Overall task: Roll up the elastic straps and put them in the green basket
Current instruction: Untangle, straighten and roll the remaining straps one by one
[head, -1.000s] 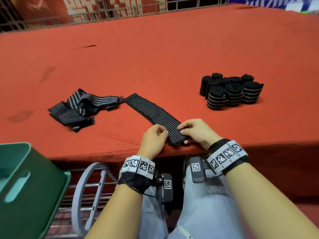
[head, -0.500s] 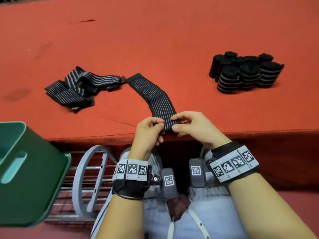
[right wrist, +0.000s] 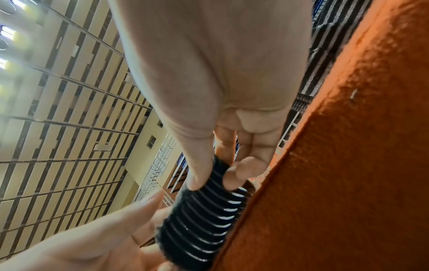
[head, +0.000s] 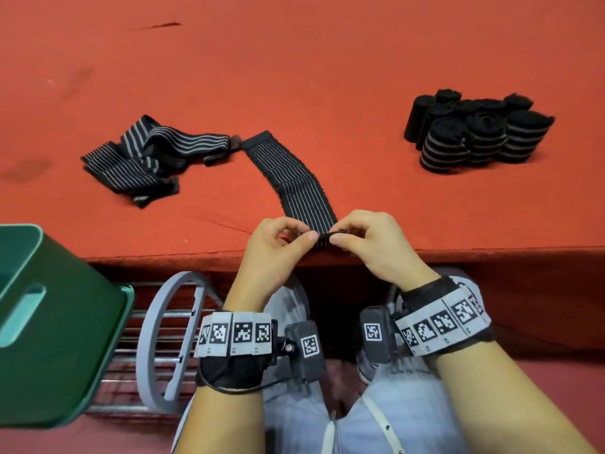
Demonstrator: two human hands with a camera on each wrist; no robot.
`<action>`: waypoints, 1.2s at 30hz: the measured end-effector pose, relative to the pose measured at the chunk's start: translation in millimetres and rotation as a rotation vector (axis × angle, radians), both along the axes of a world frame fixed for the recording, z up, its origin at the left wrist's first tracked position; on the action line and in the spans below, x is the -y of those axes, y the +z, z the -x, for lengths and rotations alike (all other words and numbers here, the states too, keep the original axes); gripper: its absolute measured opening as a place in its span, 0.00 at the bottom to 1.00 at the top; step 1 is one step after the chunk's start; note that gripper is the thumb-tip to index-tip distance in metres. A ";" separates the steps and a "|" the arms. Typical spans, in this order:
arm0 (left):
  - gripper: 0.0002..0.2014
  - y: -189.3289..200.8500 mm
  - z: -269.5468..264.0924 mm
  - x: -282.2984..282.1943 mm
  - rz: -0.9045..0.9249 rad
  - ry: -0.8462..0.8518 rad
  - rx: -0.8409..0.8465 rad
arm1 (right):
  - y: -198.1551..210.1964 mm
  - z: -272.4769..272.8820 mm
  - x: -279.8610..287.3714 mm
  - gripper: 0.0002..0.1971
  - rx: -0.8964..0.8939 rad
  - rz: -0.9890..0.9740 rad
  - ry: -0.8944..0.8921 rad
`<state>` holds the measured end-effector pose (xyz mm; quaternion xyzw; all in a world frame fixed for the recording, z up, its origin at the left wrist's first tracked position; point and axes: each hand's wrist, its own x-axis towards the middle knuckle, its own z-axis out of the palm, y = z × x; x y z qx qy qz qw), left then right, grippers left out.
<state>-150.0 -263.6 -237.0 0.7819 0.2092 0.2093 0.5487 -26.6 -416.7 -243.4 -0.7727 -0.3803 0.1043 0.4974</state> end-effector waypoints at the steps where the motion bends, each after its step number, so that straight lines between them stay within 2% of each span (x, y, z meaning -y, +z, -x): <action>1: 0.03 0.5 0.6 0.2 -0.025 -0.032 -0.006 | -0.3 -0.6 0.0 0.05 -0.021 0.004 -0.003; 6: 0.05 -4.0 -1.4 1.3 -0.096 -0.041 -0.034 | -1.2 -0.7 -1.6 0.05 -0.084 0.007 -0.014; 15: 0.04 -7.0 -4.4 4.8 -0.221 -0.036 -0.110 | -4.3 -4.7 -2.6 0.05 0.034 0.119 -0.029; 24: 0.05 -7.3 -7.0 4.9 -0.326 -0.006 -0.118 | -5.9 -7.0 -6.3 0.04 0.010 0.133 -0.074; 31: 0.15 -5.4 -5.8 4.3 -0.449 -0.031 -0.216 | -9.9 -9.2 -12.3 0.04 0.005 0.171 -0.129; 36: 0.14 -4.2 -5.4 4.4 -0.517 -0.052 -0.232 | -9.2 -9.4 -14.1 0.05 0.056 0.202 -0.139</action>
